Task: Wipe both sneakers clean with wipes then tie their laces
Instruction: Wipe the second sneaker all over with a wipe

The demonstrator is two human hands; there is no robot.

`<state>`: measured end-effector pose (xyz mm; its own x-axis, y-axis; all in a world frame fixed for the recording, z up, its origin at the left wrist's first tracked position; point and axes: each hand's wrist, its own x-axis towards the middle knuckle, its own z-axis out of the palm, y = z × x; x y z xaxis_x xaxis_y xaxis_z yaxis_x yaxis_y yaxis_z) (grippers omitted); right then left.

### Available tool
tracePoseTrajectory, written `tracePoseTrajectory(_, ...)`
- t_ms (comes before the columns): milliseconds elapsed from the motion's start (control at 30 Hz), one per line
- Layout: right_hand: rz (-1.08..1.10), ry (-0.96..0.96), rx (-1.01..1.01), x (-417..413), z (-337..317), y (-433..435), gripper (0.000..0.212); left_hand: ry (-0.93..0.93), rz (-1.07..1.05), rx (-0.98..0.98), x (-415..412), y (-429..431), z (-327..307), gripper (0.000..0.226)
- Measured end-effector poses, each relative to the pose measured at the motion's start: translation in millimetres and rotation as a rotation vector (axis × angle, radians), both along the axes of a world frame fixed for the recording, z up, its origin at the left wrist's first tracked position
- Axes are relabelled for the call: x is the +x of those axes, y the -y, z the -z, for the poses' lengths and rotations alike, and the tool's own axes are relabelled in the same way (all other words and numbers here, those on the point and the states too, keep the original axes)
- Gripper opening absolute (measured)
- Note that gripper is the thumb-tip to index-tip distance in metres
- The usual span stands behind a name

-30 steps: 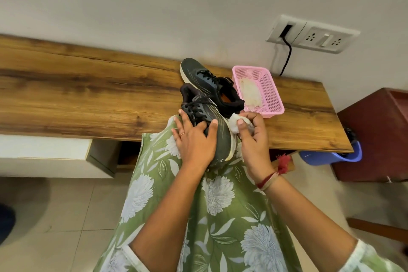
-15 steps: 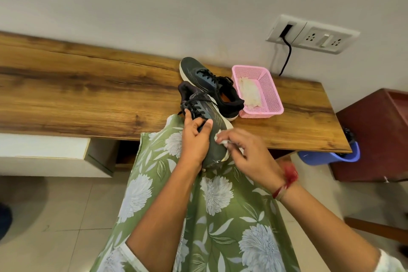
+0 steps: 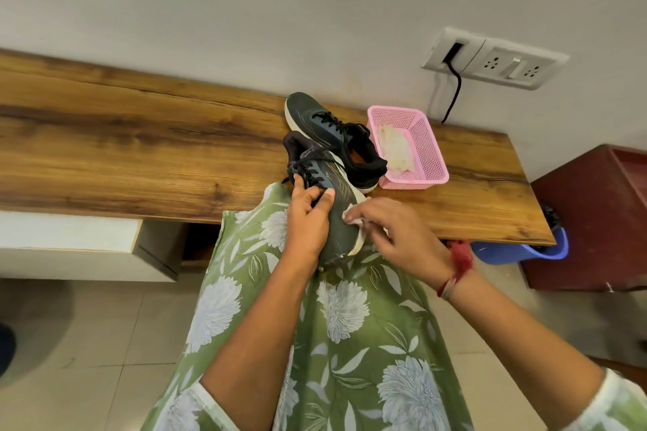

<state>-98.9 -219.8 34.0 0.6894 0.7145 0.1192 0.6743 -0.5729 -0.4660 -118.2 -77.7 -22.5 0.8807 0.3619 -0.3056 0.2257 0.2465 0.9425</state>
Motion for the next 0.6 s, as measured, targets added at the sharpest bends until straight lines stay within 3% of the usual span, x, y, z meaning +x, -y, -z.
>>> tracePoseTrajectory(100, -0.071, -0.196, 0.009, -8.2, -15.4, -0.6, 0.025, 0.005, 0.033, 0.004, -0.3, 1.5, 1.4, 0.030)
tracePoseTrajectory(167, -0.003, -0.301, 0.109, 1.4, -21.4, -3.8, 0.028, 0.017, 0.018, -0.067, 0.1, -2.3, -0.2, 0.031)
tracePoseTrajectory(267, 0.168, -0.065, 0.124, 22.0, -17.4, -12.4, 0.024, -0.010, -0.071, -0.297, 2.2, -6.7, 0.6, 0.020)
tracePoseTrajectory(333, 0.138, 0.009, 0.022, 21.7, -9.6, -14.3, 0.019, -0.030, -0.085, -0.368, 1.4, -8.1, 7.7, 0.068)
tracePoseTrajectory(367, 0.105, 0.015, -0.011, 17.7, -5.6, -12.9, 0.018, -0.026, -0.080, -0.396, 1.8, -8.3, 12.9, 0.077)
tracePoseTrajectory(500, 0.026, -0.032, 0.018, -6.6, -6.2, -6.9, 0.022, 0.016, -0.095, -0.376, 2.8, -3.9, 8.8, 0.051)
tracePoseTrajectory(600, -0.098, -0.127, -0.021, -26.1, -8.8, -4.6, 0.023, 0.056, -0.131, -0.376, 2.6, 2.6, 9.2, 0.048)
